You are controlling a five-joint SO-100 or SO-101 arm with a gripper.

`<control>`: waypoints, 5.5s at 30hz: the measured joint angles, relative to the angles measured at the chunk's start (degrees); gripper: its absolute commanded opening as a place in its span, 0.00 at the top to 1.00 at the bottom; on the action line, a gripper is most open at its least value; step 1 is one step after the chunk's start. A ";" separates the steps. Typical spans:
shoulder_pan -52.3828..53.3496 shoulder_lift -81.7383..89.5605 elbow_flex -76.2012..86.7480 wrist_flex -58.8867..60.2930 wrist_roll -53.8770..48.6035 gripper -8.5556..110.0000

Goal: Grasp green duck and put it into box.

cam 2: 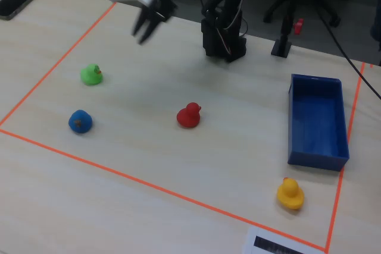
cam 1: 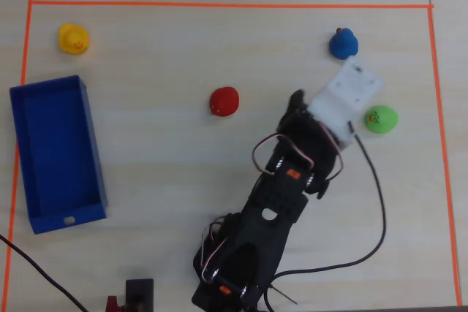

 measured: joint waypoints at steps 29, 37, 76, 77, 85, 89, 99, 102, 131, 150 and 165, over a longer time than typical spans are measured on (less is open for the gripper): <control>23.47 -43.86 6.68 -56.95 -12.13 0.65; 18.63 -43.86 12.22 -57.83 -9.93 0.65; 17.40 -60.21 0.09 -57.30 -8.44 0.93; 17.23 -60.29 0.00 -57.30 -8.53 0.93; 16.17 -56.95 -0.97 -50.27 -5.36 0.93; 13.10 -49.13 -5.45 -35.16 0.70 0.93; -15.91 -21.62 -22.76 12.74 19.69 0.93; -28.74 -17.75 -28.04 25.84 27.16 0.93; -94.31 -35.60 -22.15 8.17 47.37 0.93; -82.88 -30.06 -7.82 0.53 34.54 0.89; -44.12 38.41 39.46 -11.95 11.87 0.93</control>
